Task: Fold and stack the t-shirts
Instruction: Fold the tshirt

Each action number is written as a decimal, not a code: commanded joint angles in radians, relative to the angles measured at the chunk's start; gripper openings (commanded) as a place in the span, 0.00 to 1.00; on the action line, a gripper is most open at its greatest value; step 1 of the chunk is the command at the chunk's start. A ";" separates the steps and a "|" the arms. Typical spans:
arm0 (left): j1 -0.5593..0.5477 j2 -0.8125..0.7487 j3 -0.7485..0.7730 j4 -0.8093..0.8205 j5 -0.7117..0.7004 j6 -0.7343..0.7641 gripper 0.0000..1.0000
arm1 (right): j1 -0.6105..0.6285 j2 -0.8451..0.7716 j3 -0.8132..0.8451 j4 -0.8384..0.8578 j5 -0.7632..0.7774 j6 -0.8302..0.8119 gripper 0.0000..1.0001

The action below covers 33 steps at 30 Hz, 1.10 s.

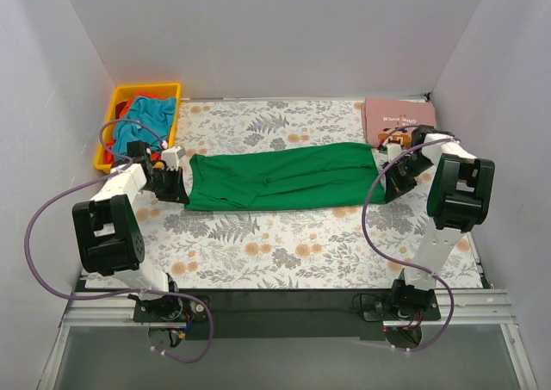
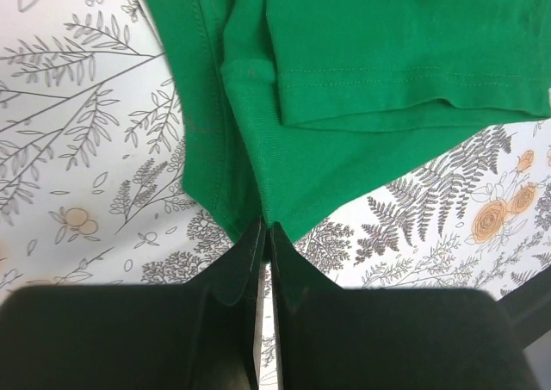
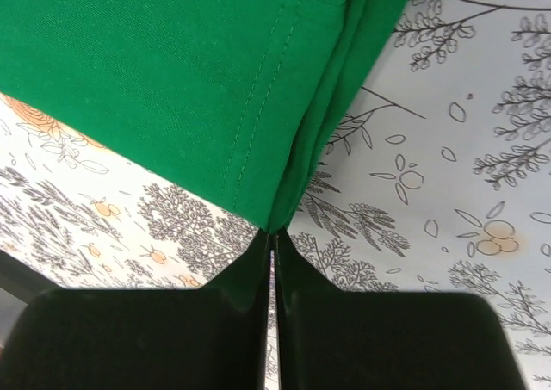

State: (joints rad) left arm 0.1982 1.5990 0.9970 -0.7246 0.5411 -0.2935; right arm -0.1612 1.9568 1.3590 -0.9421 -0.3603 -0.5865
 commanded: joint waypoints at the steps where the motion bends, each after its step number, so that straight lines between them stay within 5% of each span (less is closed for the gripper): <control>1: 0.024 -0.010 0.058 -0.053 -0.015 0.043 0.00 | -0.015 -0.050 0.043 -0.032 0.059 -0.051 0.01; 8: 0.044 -0.022 0.054 -0.128 -0.059 0.093 0.00 | -0.020 -0.088 -0.027 -0.043 0.164 -0.150 0.01; 17: 0.044 -0.068 -0.136 -0.124 -0.075 0.137 0.00 | -0.012 -0.088 -0.184 -0.038 0.169 -0.202 0.01; 18: 0.046 -0.070 -0.146 -0.124 -0.072 0.142 0.02 | -0.006 -0.098 -0.193 -0.041 0.172 -0.211 0.07; 22: 0.044 -0.106 -0.135 -0.162 -0.041 0.171 0.33 | -0.003 -0.136 -0.173 -0.084 0.156 -0.233 0.58; 23: 0.044 -0.134 -0.121 -0.170 -0.029 0.174 0.36 | -0.003 -0.142 -0.158 -0.115 0.149 -0.233 0.60; 29: 0.044 -0.166 0.005 -0.217 0.123 0.125 0.40 | 0.018 -0.213 0.012 -0.178 0.008 -0.156 0.48; 33: 0.037 -0.136 0.008 -0.179 0.166 0.050 0.40 | 0.139 -0.259 0.072 -0.161 -0.135 -0.061 0.46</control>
State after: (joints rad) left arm 0.2367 1.4643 0.9939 -0.9092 0.6231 -0.1883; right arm -0.1089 1.7630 1.3651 -1.0760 -0.3378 -0.7288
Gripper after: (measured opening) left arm 0.400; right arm 0.458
